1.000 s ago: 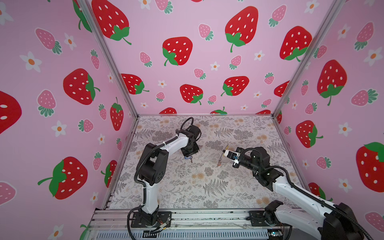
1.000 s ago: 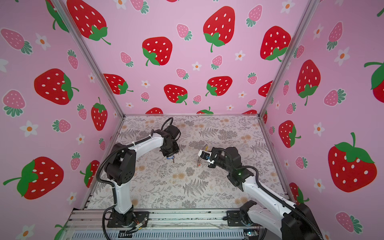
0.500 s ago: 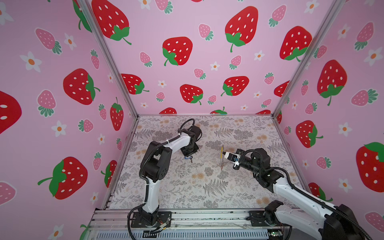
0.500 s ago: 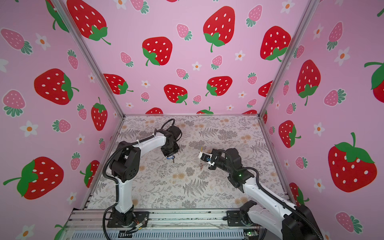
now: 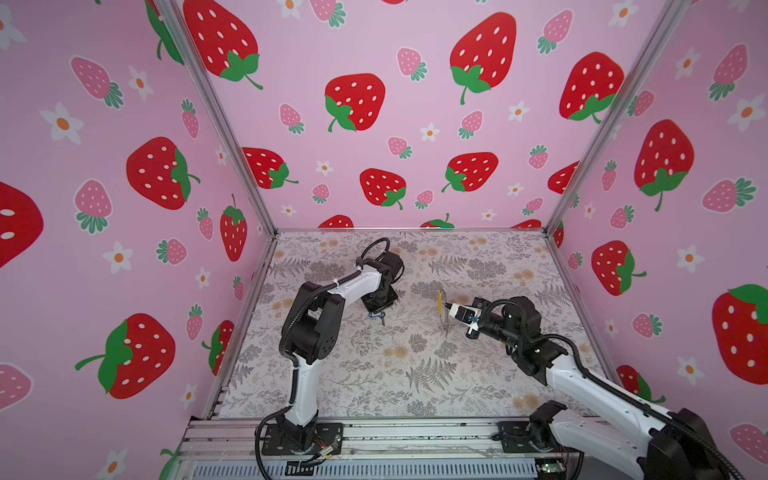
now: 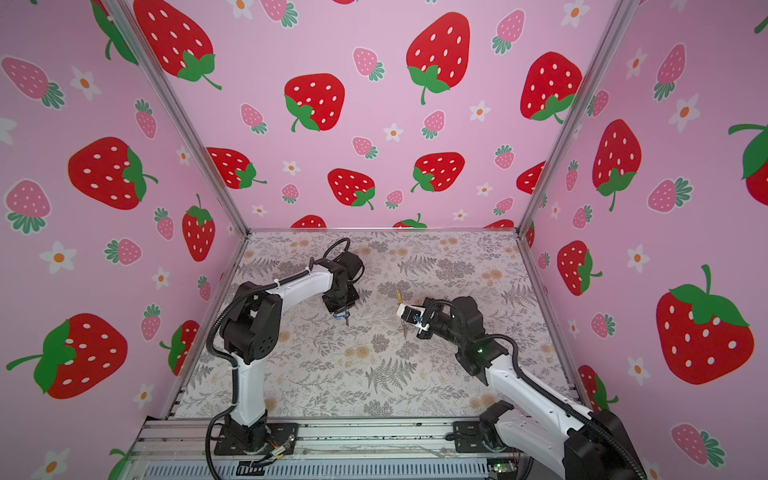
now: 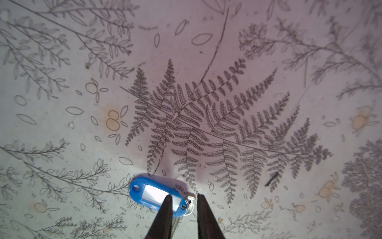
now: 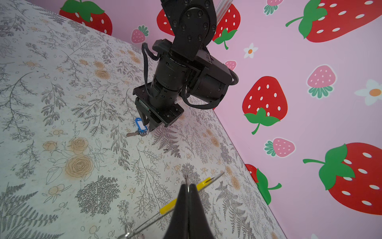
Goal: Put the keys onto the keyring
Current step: 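Lower the open left gripper onto the blue-tag key's ring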
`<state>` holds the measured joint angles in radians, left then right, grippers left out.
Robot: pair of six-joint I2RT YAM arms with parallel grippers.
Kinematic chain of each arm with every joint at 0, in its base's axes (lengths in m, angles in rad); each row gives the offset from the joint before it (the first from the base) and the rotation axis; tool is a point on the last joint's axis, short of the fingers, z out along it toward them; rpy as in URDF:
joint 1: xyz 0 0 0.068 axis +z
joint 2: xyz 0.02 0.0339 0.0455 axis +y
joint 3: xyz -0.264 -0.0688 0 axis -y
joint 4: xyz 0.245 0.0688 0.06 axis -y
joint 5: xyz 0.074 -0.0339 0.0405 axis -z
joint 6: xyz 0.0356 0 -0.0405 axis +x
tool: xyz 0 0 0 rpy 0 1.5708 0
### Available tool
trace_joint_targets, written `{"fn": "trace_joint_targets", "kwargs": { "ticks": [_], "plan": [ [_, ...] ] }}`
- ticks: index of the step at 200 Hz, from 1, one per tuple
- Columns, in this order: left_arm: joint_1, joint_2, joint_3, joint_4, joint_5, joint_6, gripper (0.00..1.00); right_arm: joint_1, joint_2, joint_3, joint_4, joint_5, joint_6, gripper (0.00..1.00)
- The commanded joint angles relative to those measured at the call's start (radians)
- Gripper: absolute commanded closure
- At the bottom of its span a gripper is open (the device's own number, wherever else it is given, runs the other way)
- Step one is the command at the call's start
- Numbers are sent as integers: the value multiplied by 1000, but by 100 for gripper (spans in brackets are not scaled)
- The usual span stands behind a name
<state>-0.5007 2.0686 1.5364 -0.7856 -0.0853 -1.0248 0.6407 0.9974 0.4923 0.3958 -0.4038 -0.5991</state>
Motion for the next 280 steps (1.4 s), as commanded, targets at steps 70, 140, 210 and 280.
{"fn": "trace_joint_targets", "kwargs": {
  "ticks": [70, 140, 210, 280],
  "plan": [
    [-5, 21, -14, -7, 3, 21, 84, 4, 4, -5, 29, -26, 1, 100],
    [-5, 10, -24, -9, -4, 54, 93, 4, 9, -5, 32, -26, 3, 100],
    [-8, -62, -48, -11, -9, 111, 100, 4, 21, -4, 39, -23, 11, 100],
    [-9, -107, -54, -34, -35, 171, 100, 4, 36, -2, 48, -33, 27, 100]
  ]
}}
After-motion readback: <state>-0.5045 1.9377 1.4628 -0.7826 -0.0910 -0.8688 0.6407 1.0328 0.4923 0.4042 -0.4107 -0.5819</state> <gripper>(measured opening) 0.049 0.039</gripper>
